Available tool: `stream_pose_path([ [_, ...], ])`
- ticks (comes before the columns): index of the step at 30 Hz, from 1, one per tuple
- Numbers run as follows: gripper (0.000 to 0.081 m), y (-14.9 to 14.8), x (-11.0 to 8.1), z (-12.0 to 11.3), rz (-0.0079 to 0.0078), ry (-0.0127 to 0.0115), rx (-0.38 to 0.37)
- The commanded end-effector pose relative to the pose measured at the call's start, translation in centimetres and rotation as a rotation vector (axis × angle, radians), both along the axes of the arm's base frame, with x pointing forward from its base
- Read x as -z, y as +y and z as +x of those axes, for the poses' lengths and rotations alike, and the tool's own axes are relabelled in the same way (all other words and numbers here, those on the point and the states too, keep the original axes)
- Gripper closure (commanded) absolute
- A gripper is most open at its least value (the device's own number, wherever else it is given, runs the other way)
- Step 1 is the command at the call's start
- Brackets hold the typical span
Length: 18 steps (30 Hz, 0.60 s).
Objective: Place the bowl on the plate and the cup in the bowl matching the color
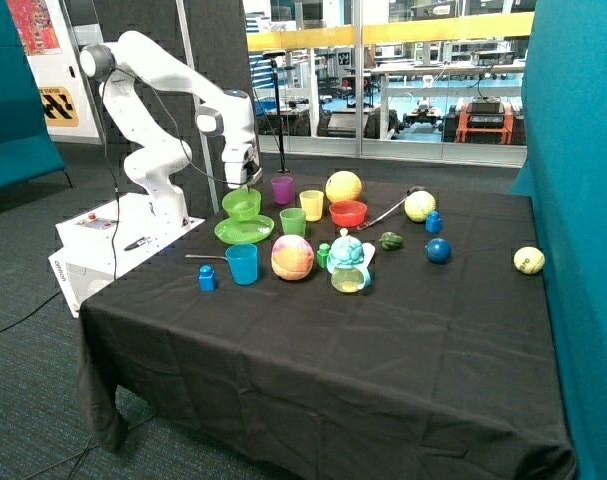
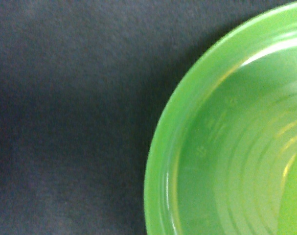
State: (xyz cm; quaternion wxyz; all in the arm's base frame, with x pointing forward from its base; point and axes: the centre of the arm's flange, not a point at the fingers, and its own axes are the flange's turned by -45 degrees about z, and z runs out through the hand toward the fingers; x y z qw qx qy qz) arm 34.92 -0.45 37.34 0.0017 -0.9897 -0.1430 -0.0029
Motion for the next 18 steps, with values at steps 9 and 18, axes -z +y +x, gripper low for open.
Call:
stream_pose_path([
  [9, 0.0808, -1.3, 3.5, -0.5, -0.0040, 0.0053, 0.039],
  [18, 0.0808, -1.9, 3.9, 0.0, -0.0040, 0.0054, 0.053],
])
